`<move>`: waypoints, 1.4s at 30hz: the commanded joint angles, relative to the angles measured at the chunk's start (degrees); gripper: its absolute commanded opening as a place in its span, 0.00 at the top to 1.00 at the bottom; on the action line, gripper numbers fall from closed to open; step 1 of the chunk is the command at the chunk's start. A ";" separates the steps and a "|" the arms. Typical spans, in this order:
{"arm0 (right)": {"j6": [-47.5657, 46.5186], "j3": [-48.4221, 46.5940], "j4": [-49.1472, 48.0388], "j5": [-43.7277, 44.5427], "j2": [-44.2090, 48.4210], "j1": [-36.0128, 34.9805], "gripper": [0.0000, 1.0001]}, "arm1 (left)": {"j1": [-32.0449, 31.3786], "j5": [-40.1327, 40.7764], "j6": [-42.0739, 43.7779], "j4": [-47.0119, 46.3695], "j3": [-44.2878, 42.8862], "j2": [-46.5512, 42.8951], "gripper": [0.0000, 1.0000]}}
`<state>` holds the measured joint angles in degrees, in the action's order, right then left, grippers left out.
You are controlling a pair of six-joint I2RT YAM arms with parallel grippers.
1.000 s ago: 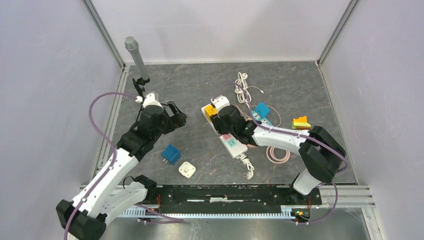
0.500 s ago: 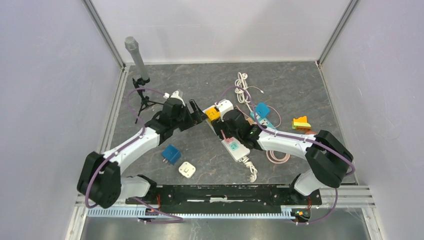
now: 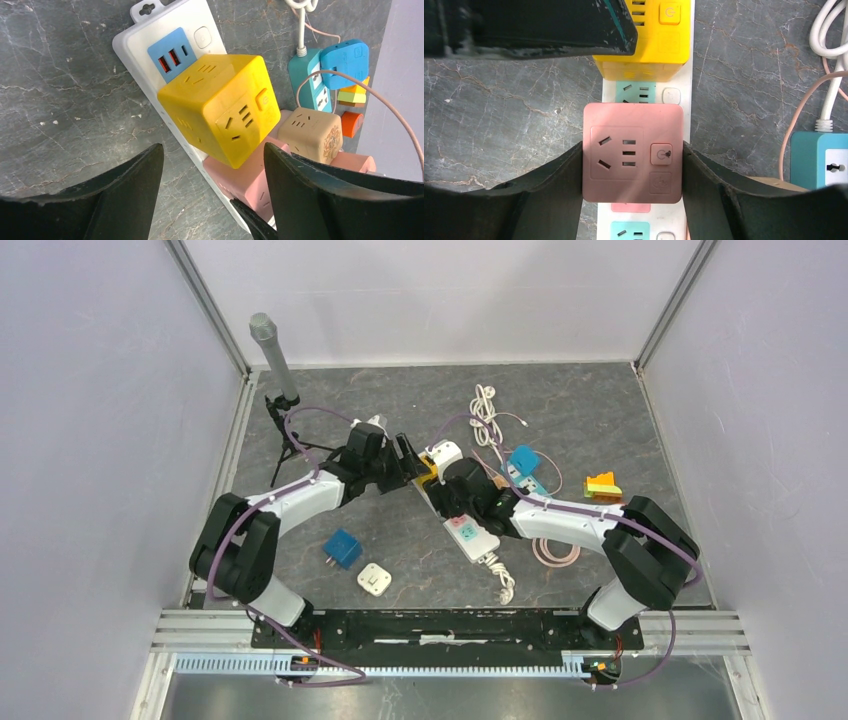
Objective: Pull the plug off the socket
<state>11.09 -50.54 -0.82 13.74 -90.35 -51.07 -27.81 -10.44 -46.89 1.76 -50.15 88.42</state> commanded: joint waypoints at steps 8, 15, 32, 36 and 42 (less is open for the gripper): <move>0.09 -1.79 -2.96 -1.17 -1.39 -0.13 0.22 | 0.04 1.03 -1.64 2.55 -2.89 4.22 0.31; 3.08 -5.10 0.70 1.14 -1.32 -0.05 0.47 | -0.05 4.20 -0.13 5.00 -0.83 4.85 0.37; 1.25 -2.60 -9.02 -2.05 1.61 -2.21 1.00 | -0.59 8.07 -1.54 3.86 7.16 8.55 0.54; 0.81 -3.47 -8.45 -0.19 2.11 -3.28 1.00 | -0.59 8.16 -1.63 3.95 7.51 9.12 0.57; 2.19 -2.89 -9.01 -1.39 5.74 -2.36 1.00 | -0.60 8.24 -1.45 3.87 7.99 9.22 0.64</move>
<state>11.70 -50.98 -1.67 16.38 -91.66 -52.42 -28.25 -10.50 -51.46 -7.99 -46.68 91.96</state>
